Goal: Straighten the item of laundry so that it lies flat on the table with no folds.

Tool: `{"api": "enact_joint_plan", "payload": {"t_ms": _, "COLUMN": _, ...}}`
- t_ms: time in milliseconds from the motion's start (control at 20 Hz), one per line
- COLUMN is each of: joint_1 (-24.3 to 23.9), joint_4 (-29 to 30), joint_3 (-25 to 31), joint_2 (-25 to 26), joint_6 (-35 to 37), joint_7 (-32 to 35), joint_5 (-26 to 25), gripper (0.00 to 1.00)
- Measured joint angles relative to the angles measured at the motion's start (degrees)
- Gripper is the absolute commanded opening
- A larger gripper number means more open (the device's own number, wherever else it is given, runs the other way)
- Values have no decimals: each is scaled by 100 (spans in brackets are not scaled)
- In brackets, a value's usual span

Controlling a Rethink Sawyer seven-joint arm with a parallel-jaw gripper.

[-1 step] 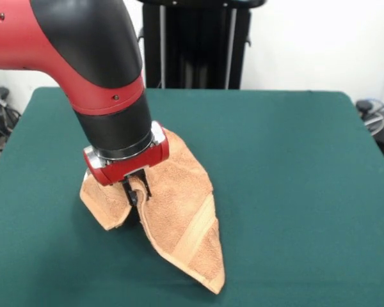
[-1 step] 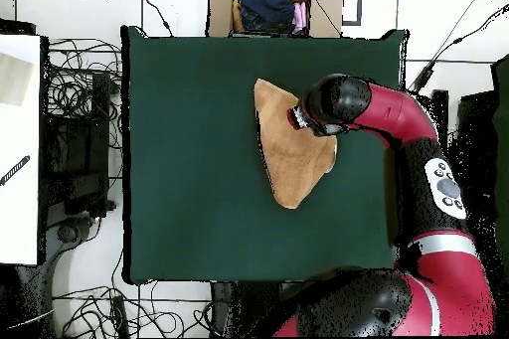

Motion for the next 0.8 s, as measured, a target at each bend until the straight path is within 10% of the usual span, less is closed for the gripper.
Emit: {"api": "enact_joint_plan", "payload": {"t_ms": 800, "joint_1": 150, "joint_4": 75, "joint_3": -347, "joint_2": 175, "joint_6": -550, "joint_7": 0, "joint_5": 91, "gripper": 0}}
